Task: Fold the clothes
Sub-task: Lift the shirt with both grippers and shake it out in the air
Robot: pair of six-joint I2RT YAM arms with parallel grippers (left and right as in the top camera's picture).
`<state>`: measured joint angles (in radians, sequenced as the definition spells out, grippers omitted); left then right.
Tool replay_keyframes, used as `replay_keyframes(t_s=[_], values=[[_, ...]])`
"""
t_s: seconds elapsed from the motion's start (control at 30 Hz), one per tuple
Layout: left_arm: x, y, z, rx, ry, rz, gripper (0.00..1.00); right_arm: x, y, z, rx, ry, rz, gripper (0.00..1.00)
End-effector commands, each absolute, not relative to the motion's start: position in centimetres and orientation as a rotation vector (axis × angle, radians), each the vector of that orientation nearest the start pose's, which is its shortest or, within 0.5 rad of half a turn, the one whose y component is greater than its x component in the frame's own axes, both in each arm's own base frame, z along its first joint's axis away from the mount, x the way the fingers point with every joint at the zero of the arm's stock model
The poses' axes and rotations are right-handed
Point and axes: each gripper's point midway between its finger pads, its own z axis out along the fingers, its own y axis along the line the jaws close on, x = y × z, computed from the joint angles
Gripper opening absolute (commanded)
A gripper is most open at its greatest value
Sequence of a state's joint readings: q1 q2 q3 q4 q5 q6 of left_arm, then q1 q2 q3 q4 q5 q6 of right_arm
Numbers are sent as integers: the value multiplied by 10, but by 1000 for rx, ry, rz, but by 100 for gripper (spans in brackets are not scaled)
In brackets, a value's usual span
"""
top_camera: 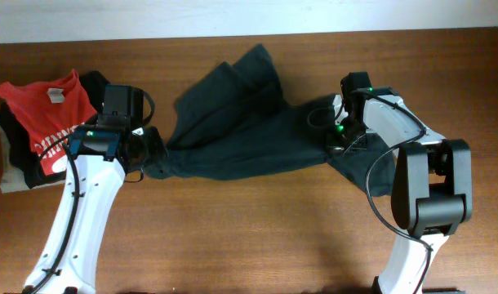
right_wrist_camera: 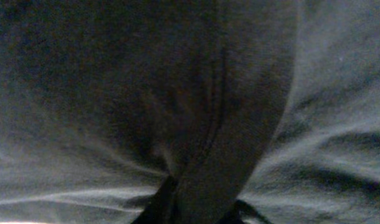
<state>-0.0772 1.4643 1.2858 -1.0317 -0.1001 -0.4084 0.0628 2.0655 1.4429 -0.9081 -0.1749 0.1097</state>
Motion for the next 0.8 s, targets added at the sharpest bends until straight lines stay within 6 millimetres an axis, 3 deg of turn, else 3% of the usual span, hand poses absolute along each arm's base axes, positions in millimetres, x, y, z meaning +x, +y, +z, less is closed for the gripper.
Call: replay_keyframes(t_s=[0.0, 0.07, 0.1, 0.17, 0.37, 0.7, 0.73, 0.77], values=[[332, -10, 164, -455, 2725, 1, 0, 404, 49, 55, 51, 3014, 190, 5], [336, -10, 168, -383, 2717, 10, 0, 409, 36, 86, 57, 2986, 83, 5], [343, -11, 181, -331, 2689, 10, 0, 414, 27, 122, 63, 2942, 5, 6], [353, -11, 204, -322, 2632, -4, 0, 417, 23, 152, 61, 2902, -25, 8], [346, -11, 206, -323, 2652, 1, 0, 401, 22, 138, 60, 2975, -35, 8], [346, -11, 206, -323, 2653, 1, 0, 401, 22, 138, 59, 2976, -35, 15], [346, -11, 206, -323, 2653, 1, 0, 401, 22, 138, 59, 2977, -35, 15], [346, -11, 206, -323, 2653, 1, 0, 401, 22, 138, 59, 2978, -35, 5]])
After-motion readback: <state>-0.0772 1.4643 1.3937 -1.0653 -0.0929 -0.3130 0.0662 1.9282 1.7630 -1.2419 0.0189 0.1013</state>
